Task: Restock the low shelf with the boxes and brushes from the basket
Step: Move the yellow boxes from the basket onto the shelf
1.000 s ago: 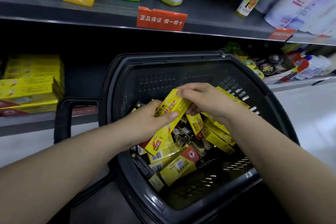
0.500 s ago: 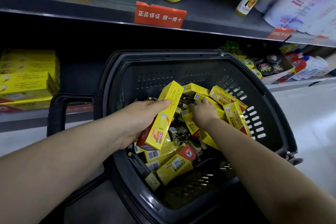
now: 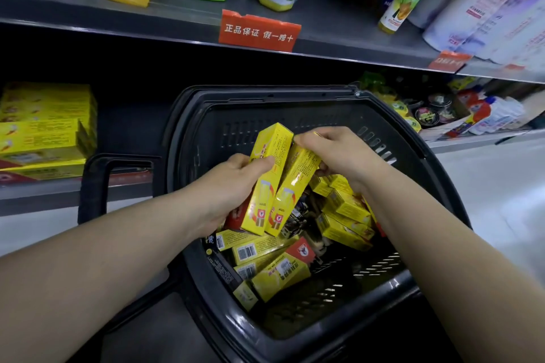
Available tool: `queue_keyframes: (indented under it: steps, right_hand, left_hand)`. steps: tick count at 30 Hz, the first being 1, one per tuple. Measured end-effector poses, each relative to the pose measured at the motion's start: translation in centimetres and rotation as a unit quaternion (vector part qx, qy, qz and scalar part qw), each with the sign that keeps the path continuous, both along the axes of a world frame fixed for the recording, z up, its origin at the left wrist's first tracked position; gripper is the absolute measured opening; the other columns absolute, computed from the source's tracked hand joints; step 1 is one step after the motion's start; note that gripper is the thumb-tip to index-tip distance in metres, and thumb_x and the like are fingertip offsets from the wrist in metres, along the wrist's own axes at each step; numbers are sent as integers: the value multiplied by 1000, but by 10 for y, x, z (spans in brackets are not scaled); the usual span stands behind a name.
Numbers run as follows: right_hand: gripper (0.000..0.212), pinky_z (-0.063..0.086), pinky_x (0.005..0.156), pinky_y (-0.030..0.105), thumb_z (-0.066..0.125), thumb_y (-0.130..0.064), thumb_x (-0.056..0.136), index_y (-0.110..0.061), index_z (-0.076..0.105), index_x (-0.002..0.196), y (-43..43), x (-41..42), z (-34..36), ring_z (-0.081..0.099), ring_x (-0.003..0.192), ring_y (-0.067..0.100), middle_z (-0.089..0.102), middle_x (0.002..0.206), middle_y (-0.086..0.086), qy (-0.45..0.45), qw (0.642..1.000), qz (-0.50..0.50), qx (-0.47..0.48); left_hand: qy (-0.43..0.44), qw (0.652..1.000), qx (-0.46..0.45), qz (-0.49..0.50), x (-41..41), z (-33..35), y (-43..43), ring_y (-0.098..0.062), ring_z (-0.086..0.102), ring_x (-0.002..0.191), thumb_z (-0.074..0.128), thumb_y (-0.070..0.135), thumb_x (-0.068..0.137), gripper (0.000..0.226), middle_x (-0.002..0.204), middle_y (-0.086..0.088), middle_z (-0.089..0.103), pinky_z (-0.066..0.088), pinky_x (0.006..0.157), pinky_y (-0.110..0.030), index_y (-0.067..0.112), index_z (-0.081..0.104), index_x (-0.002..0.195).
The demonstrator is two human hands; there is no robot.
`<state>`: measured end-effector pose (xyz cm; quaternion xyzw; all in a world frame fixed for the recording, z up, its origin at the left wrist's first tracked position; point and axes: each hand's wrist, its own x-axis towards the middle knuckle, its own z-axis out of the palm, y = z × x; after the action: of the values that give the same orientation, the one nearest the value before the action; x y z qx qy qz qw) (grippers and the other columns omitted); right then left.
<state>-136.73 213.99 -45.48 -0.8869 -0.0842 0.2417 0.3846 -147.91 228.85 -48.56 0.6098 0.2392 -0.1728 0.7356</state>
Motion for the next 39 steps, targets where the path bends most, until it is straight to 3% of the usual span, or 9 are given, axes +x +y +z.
queue_keyframes:
  steps: [6,10,12,15,21,27,31,34,39]
  right_hand:
    - [55,50,63,31,58,-73,66,-18,63,59,1,-7,-3,52,50,17,51,48,-3,73,997,-8,11]
    - [53,56,59,29,51,-58,86,-11,57,109,-23,16,-6,68,61,17,71,72,3,115,990,-39,74]
    - [57,56,74,33,56,-48,88,-12,44,130,-51,33,-17,67,89,23,68,106,9,5,992,-14,-123]
    - [76,43,92,35,70,-35,82,-13,31,143,-90,46,-45,47,122,31,40,142,15,-39,901,123,-415]
    - [69,37,100,45,65,-18,83,-7,26,139,-127,58,-74,33,128,39,27,142,19,-139,874,10,-465]
    - [62,44,81,39,61,-13,86,-3,25,136,-136,52,-86,51,112,40,24,141,21,-79,895,-80,-432]
    - [52,49,80,38,59,-40,88,-5,44,124,-114,45,-75,58,105,33,53,116,16,-86,902,-62,-419]
    - [28,52,66,31,63,-31,84,-10,54,100,-81,37,-43,67,78,24,66,81,7,-9,979,-66,-195]
    - [25,57,67,33,62,-35,79,-22,58,100,-26,-3,-13,70,74,20,71,80,0,60,997,-48,18]
  left_hand:
    - [6,995,39,-91,-5,-5,-5,-23,67,94,72,53,68,64,108,-2,67,55,82,-42,32,43,121]
    - [-5,996,69,-50,-5,-9,-6,-7,58,89,80,39,67,72,103,9,61,47,69,-25,28,42,126]
    - [1,997,67,-29,-3,-11,-6,-4,52,84,79,39,68,65,99,12,56,39,66,-22,28,42,121]
    - [9,998,52,-19,-2,-11,-5,-3,46,76,77,41,70,57,88,16,50,35,62,-21,31,37,109]
    - [21,997,55,-46,-2,-14,-2,-18,47,113,77,47,63,86,130,3,52,35,88,-33,17,40,135]
    - [30,998,37,-50,-4,-8,-5,-17,55,110,79,40,63,53,115,3,64,42,85,-29,23,62,110]
    - [35,999,32,-24,-3,-8,-7,-28,52,120,81,46,43,95,127,-6,59,39,104,-48,14,54,128]
    - [30,999,26,-15,-2,-8,-6,-24,57,112,82,36,60,63,118,-3,65,44,99,-45,20,62,118]
    - [29,1000,-10,4,-2,-7,-12,-23,66,97,79,34,66,47,104,-1,72,50,89,-41,23,66,110]
